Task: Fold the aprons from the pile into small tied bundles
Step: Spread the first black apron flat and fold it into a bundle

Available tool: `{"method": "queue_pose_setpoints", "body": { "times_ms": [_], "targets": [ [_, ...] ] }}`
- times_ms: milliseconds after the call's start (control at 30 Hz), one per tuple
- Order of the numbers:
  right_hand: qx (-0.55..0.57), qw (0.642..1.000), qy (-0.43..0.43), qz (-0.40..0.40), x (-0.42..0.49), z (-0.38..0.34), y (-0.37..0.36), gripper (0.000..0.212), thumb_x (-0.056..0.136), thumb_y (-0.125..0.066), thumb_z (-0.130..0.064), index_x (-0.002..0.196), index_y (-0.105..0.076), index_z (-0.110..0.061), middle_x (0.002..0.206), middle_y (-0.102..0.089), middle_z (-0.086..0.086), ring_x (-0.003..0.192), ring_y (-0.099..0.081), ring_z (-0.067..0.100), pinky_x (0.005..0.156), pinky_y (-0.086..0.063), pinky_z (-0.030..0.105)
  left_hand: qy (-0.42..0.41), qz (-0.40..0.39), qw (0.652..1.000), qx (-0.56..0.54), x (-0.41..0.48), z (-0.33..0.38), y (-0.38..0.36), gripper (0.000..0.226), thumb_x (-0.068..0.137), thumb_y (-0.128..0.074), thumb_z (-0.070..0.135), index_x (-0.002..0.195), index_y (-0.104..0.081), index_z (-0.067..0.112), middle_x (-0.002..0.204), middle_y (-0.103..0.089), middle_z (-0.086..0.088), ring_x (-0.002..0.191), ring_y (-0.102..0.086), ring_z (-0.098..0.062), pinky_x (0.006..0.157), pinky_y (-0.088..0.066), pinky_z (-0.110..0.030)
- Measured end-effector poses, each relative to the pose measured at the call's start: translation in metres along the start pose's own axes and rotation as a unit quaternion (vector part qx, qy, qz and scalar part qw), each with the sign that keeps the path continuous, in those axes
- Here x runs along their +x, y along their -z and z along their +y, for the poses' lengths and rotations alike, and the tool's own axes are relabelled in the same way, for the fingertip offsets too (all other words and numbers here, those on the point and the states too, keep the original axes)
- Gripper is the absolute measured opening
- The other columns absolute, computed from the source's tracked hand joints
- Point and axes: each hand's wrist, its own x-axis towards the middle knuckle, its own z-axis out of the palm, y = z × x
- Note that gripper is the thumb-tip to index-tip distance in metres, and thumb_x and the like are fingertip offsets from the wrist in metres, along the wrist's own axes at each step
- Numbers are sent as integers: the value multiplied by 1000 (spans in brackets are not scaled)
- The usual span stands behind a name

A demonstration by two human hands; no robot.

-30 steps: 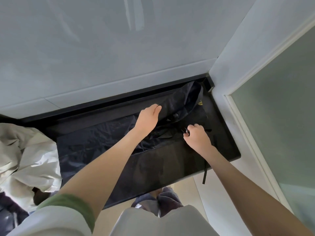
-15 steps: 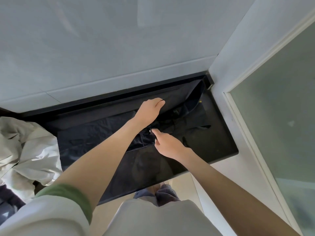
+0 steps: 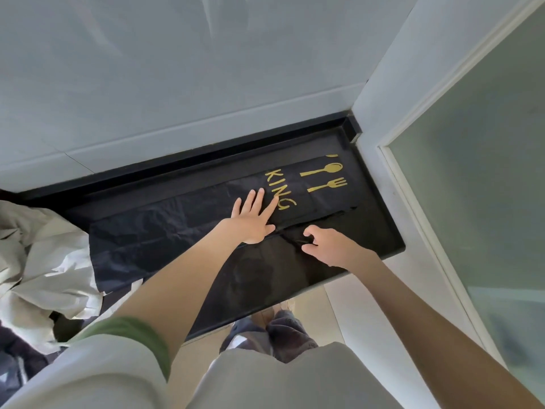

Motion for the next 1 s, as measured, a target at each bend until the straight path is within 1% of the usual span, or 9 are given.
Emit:
{"method": "queue_pose_setpoints", "body": {
  "times_ms": [100, 267, 333, 467, 567, 700, 767, 867, 1000],
  "targets": [
    [49, 997, -38, -48, -11, 13, 3, 38, 101, -36, -44, 134, -41, -24, 100, -62, 2, 67, -60, 12, 52, -47, 18, 20, 33, 999, 5, 3, 6, -6, 68, 103, -24, 46, 148, 23, 28, 155, 30, -8, 143, 26, -29, 116, 8, -49],
    [-24, 994, 0, -111, -13, 11, 2, 39, 102, -33, -39, 131, -52, -21, 123, -59, 1, 108, -57, 19, 86, -42, 28, -2, 119, 993, 25, -1, 15, -13, 65, 103, -25, 45, 151, 16, 28, 158, 22, -10, 145, 18, -32, 116, 5, -51],
    [-90, 996, 17, 20, -7, 7, -4, 32, 102, -37, -27, 122, -55, -13, 118, -57, 7, 109, -55, 24, 88, -43, 31, -20, 132, 990, 35, -6, 16, -22, 64, 103, -24, 46, 151, 14, 29, 159, 18, -9, 146, 14, -31, 116, 3, -53],
    [-98, 936, 85, 326, 19, -17, -16, 36, 95, -53, -18, 129, -53, -8, 123, -58, 11, 113, -55, 26, 91, -45, 34, -34, 184, 981, 54, -13, 19, -30, 60, 102, -20, 49, 154, -2, 26, 161, -2, -7, 146, -9, -29, 116, -12, -46],
    [-133, 913, 147, 356, 48, -27, -18, 52, 92, -60, -21, 141, -46, -12, 139, -52, 12, 127, -50, 29, 100, -42, 44, -62, 239, 969, -2, -14, 20, -20, 48, 103, -24, 35, 149, -29, 20, 152, -30, -2, 133, -33, -22, 109, -26, -35],
    [-135, 929, 90, 333, 75, -29, -27, 62, 99, -44, -34, 153, -16, -24, 156, -28, 11, 144, -25, 31, 112, -22, 53, 13, 308, 950, -42, -17, -3, -28, 59, 92, -54, 27, 147, -35, 16, 152, -34, -9, 134, -39, -28, 110, -29, -43],
    [-133, 928, 82, 338, 83, -30, -30, 61, 99, -36, -39, 153, -12, -24, 156, -29, 11, 144, -25, 30, 112, -20, 53, 20, 316, 949, -14, -16, -14, -35, 68, 89, -54, 41, 150, -29, 21, 156, -27, -11, 140, -33, -30, 113, -22, -49],
    [-176, 929, 96, 312, 103, -33, -29, 59, 99, -27, -46, 153, -17, -25, 155, -31, 9, 144, -26, 28, 114, -18, 53, 54, 285, 957, 13, -6, -33, -37, 71, 91, -23, 63, 153, -4, 32, 161, -2, -6, 148, -4, -27, 115, 2, -55],
    [-201, 929, 92, 296, 112, -30, -29, 59, 99, -22, -52, 152, -27, -25, 155, -33, 7, 144, -27, 26, 115, -21, 51, 97, 260, 960, 23, 0, -34, -44, 74, 85, -2, 69, 151, 10, 36, 161, 7, -1, 148, 9, -23, 115, 10, -57]
  ]
}}
